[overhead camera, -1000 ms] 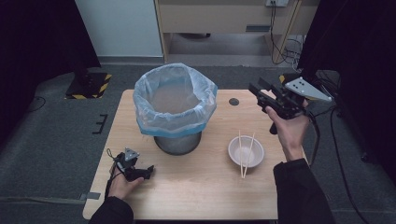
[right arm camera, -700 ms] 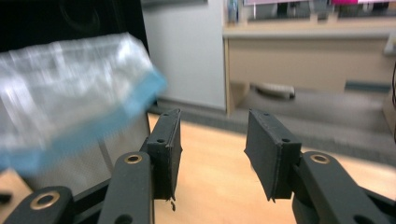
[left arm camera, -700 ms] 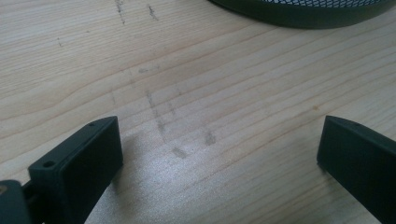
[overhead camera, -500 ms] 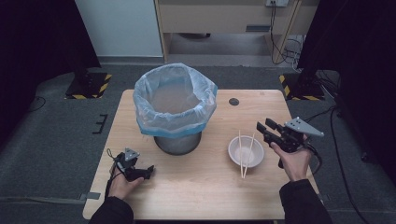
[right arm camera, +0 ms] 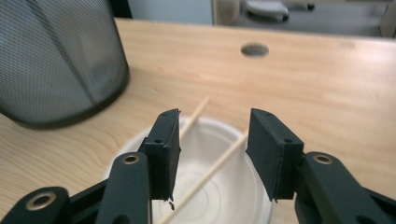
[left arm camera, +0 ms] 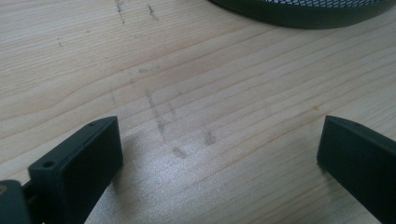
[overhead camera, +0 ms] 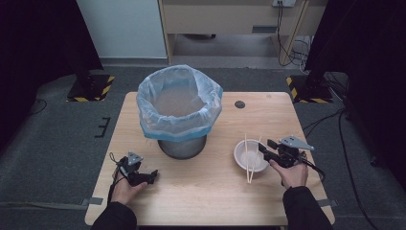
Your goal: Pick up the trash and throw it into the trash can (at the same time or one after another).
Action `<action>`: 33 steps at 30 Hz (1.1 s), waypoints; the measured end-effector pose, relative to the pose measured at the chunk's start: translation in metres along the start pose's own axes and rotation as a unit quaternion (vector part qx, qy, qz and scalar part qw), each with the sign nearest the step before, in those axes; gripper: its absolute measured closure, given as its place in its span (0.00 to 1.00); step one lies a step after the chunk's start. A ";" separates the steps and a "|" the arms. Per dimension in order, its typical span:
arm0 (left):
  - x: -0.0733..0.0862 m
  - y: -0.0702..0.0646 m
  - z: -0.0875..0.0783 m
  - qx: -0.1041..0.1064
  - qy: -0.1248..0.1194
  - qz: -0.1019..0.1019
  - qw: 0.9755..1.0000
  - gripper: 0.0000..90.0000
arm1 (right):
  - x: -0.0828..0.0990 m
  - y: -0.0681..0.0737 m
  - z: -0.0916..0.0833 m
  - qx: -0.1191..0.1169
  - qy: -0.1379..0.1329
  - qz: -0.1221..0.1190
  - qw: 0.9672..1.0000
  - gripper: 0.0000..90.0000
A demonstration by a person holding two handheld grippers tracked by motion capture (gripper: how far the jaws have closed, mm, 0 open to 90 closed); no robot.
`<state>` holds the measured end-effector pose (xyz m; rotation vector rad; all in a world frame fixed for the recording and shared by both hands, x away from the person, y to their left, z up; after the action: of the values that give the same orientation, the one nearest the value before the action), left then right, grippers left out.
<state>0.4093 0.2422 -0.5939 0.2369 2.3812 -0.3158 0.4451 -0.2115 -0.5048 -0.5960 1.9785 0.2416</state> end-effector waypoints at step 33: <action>0.000 0.000 0.000 0.001 0.000 0.000 1.000 0.00 | 0.029 0.004 0.032 -0.026 0.085 -0.017 0.996 0.71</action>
<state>0.4095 0.2420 -0.5939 0.2385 2.3811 -0.3172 0.4578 -0.2038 -0.5462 -0.7024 2.1285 0.2296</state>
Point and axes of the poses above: each handheld gripper's, and its own axes: z roughly forward along the jaws, x roughly out of its underside, y roughly to its left, the point moved 8 cm from there along z, roughly forward along the jaws, and after that the axes turned 13 degrees about -z, right-handed, at the moved point
